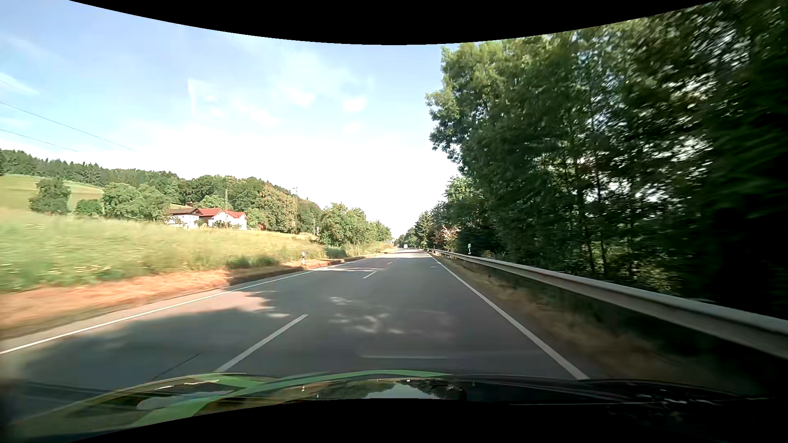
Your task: Follow the waypoints while adhering to traffic rules and regulations
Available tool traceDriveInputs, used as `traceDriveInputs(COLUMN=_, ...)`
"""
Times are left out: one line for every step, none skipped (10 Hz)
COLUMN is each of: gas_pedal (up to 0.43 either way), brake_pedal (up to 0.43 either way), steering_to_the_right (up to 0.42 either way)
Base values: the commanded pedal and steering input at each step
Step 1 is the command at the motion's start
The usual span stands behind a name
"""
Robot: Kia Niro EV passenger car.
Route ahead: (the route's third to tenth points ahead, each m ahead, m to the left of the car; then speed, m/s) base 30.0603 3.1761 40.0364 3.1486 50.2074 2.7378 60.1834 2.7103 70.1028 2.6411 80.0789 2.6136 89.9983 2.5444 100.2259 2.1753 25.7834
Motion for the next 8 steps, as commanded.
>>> traceDriveInputs(gas_pedal=0.37, brake_pedal=0.0, steering_to_the_right=-0.001)
traceDriveInputs(gas_pedal=0.358, brake_pedal=0.0, steering_to_the_right=-0.001)
traceDriveInputs(gas_pedal=0.339, brake_pedal=0.0, steering_to_the_right=-0.001)
traceDriveInputs(gas_pedal=0.311, brake_pedal=0.0, steering_to_the_right=0.0)
traceDriveInputs(gas_pedal=0.311, brake_pedal=0.0, steering_to_the_right=-0.001)
traceDriveInputs(gas_pedal=0.311, brake_pedal=0.0, steering_to_the_right=0.0)
traceDriveInputs(gas_pedal=0.339, brake_pedal=0.0, steering_to_the_right=-0.001)
traceDriveInputs(gas_pedal=0.37, brake_pedal=0.0, steering_to_the_right=0.0)
